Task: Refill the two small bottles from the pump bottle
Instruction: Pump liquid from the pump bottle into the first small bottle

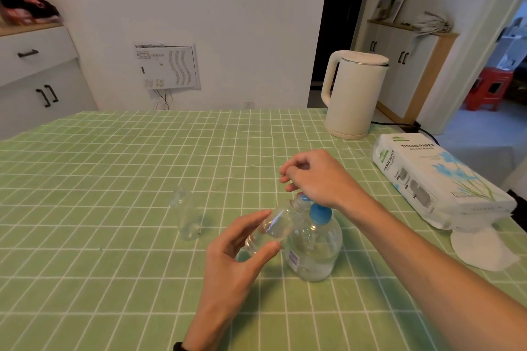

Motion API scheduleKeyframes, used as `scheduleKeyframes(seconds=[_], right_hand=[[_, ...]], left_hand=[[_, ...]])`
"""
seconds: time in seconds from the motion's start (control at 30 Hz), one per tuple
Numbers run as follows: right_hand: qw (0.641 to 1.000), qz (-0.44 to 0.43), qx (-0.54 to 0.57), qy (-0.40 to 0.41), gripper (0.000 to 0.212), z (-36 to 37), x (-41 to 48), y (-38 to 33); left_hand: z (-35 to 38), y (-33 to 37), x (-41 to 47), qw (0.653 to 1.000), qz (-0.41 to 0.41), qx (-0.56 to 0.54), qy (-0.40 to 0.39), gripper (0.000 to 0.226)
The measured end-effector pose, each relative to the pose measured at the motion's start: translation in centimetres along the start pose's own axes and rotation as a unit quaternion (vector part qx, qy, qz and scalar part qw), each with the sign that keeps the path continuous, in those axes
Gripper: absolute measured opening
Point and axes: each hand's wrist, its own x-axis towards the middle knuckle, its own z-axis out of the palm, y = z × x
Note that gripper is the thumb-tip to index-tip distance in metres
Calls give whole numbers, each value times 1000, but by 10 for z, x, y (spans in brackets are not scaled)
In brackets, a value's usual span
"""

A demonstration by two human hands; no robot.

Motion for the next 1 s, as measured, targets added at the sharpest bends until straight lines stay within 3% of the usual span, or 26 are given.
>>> scheduleKeyframes(seconds=[1.0], right_hand=[[999, 25, 31, 8, 26, 4, -4, 6]], left_hand=[[1, 1, 1, 1000, 7, 13, -4, 50]])
